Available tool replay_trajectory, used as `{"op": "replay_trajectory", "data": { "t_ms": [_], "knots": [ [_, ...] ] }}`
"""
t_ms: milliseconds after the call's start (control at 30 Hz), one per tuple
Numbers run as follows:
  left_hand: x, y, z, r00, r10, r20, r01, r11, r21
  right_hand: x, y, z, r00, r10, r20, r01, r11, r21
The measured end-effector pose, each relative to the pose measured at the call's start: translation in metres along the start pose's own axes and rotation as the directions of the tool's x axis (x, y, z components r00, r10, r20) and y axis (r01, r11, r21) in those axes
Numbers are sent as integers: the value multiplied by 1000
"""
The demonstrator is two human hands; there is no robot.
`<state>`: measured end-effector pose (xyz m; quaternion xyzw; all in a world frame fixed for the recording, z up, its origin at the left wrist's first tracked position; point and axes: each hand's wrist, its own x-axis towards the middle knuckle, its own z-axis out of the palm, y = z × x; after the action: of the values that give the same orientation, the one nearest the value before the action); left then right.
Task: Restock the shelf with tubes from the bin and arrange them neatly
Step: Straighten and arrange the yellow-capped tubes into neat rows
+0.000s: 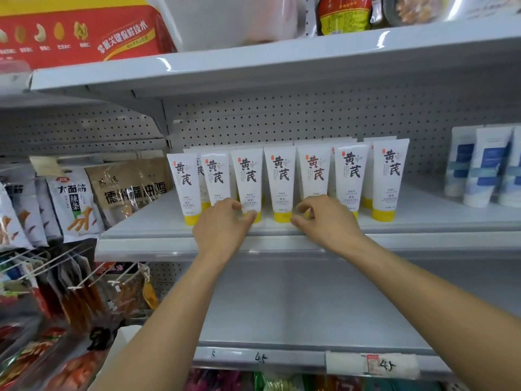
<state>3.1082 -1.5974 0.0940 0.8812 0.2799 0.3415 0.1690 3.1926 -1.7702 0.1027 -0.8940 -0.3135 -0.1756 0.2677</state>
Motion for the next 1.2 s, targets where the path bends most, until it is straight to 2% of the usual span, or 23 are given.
{"op": "replay_trajectory", "data": {
  "t_ms": [133, 233, 333, 433, 533, 733, 1200],
  "knots": [
    [-13, 21, 4, 998, 31, -58, -39, 991, -127, -10, 26, -18, 995, 52, -82, -48, 998, 48],
    [-25, 52, 10, 994, 111, -20, -113, 982, -150, -16, 51, -34, 978, 134, -157, -128, 991, 47],
    [-34, 82, 22, 987, 157, 35, -155, 985, -76, -23, 79, -48, 953, 200, -228, -196, 980, 41],
    [-34, 101, 32, 987, 136, 90, -140, 989, 43, -29, 104, -60, 923, 258, -284, -267, 964, 10],
    [-28, 109, 40, 990, 73, 122, -85, 992, 90, -29, 122, -68, 915, 312, -257, -325, 946, -10],
    [-23, 119, 45, 989, 9, 151, -25, 994, 107, -21, 132, -67, 935, 341, -99, -344, 939, -15],
    [-21, 120, 52, 993, -40, 107, 24, 989, 143, -18, 135, -62, 945, 306, -114, -311, 950, -23]
  ]
}}
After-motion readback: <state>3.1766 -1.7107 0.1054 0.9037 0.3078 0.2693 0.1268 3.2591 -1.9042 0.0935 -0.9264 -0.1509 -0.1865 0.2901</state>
